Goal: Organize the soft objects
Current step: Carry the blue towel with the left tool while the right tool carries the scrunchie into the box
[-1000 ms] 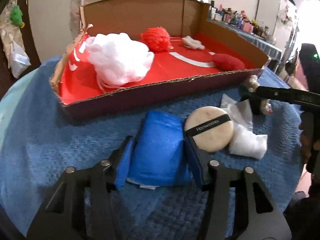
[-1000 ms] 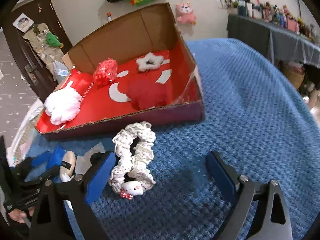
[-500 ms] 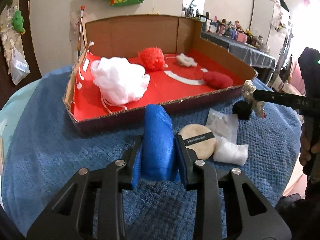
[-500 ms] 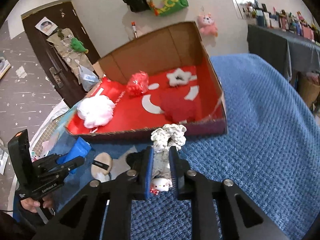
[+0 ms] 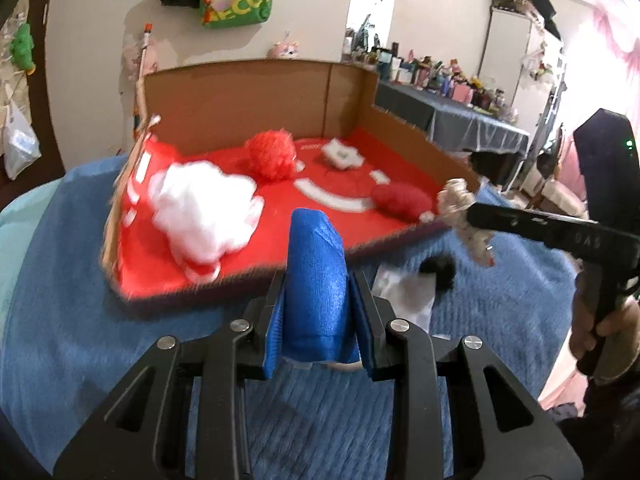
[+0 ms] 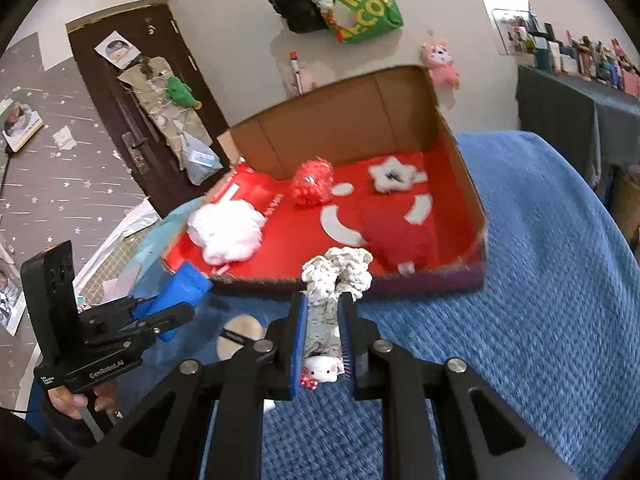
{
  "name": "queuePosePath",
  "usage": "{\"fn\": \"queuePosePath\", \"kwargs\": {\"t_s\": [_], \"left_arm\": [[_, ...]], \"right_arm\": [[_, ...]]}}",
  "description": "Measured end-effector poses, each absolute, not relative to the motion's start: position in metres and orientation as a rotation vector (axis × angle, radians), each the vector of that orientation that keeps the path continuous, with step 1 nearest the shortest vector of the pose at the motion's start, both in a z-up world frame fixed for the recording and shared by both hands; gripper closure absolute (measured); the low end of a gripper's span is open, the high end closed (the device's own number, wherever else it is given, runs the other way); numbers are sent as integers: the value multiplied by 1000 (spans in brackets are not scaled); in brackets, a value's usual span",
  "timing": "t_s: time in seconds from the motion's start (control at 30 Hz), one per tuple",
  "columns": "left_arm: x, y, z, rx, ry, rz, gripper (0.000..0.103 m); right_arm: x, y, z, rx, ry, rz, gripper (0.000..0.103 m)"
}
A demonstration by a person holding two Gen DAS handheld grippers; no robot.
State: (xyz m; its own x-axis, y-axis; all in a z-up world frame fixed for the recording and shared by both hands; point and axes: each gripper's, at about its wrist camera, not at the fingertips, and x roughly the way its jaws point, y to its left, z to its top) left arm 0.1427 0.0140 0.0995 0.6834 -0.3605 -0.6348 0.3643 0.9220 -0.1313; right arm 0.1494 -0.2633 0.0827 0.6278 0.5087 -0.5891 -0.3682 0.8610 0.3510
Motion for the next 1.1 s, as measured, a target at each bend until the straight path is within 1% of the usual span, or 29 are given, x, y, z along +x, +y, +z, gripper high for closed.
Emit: {"fn": "queuePosePath", "kwargs": {"t_s": [0.13, 0.27, 0.5, 0.73, 1.1], "left_arm": [[172, 0, 106, -10, 727, -455, 74], [213, -17, 100, -5, 785, -483, 74], [260, -32, 90, 47, 858, -461, 74], [275, -39, 75, 89, 904, -441, 74], [282, -36, 60, 99, 945, -428, 74]], "right_arm": [[168, -254, 94, 183, 726, 538, 85], [195, -243, 101, 144, 737, 577, 85], [246, -227, 95, 95, 820, 649, 85], [274, -214, 77, 43, 901, 672, 85], [288, -205, 58, 5, 970, 672, 85]]}}
